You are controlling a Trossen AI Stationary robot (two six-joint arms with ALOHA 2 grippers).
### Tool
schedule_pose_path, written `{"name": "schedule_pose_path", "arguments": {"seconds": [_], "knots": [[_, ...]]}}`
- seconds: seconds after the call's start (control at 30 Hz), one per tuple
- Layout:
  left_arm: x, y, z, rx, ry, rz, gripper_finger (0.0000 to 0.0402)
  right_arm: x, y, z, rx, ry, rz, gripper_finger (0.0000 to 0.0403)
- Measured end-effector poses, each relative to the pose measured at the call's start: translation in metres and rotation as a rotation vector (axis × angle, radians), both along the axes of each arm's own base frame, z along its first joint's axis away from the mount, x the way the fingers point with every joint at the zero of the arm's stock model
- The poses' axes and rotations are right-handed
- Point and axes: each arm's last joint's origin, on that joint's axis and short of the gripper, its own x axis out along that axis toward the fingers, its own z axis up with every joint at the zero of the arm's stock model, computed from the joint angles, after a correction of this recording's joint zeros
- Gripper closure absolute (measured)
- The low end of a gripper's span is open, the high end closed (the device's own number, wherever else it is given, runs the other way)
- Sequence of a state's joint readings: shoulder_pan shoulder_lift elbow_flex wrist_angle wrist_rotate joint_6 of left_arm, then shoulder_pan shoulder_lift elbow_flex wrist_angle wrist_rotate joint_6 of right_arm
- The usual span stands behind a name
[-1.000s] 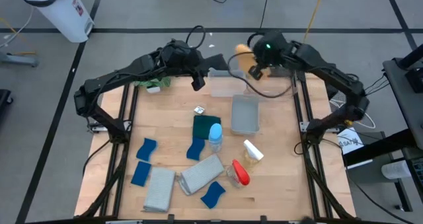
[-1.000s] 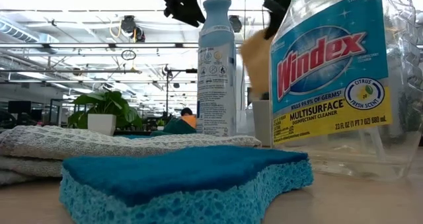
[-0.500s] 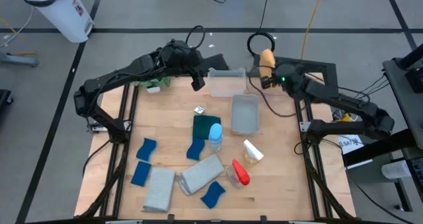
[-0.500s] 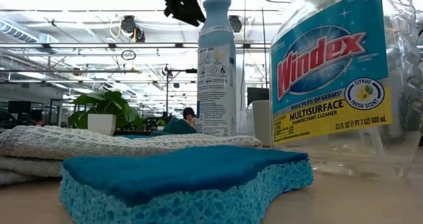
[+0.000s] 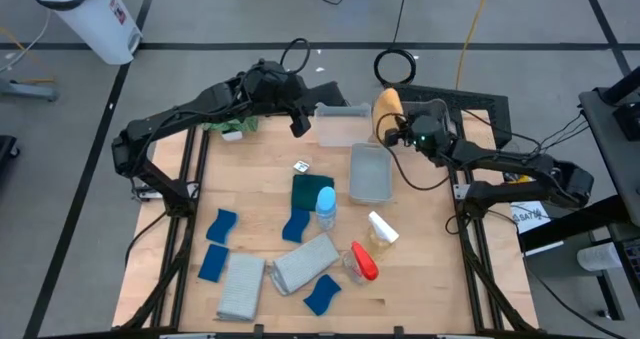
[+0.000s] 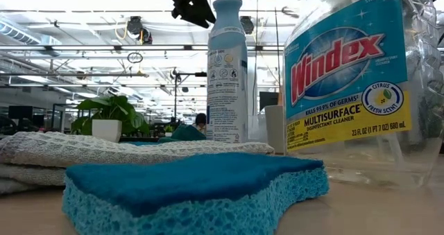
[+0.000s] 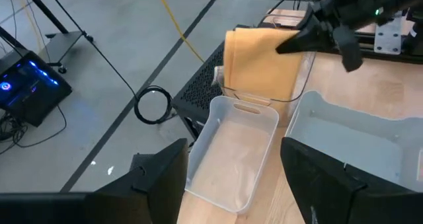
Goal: Pick & Place Kitchen Items
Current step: Put the yellow towel into the top right transparent bin
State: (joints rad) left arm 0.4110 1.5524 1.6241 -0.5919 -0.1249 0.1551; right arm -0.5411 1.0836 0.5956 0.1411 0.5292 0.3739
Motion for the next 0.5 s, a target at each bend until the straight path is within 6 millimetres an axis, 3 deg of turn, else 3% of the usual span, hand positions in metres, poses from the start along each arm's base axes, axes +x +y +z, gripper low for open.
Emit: {"name": "schedule_pose_path", "arguments": {"seconds": [0.5], "knots": [[0.0,0.0,0.001,0.001,-0.01,0.002,0.0156,-0.023,0.006,-0.028,0.079,0.293,-0.25,0.0402]]}}
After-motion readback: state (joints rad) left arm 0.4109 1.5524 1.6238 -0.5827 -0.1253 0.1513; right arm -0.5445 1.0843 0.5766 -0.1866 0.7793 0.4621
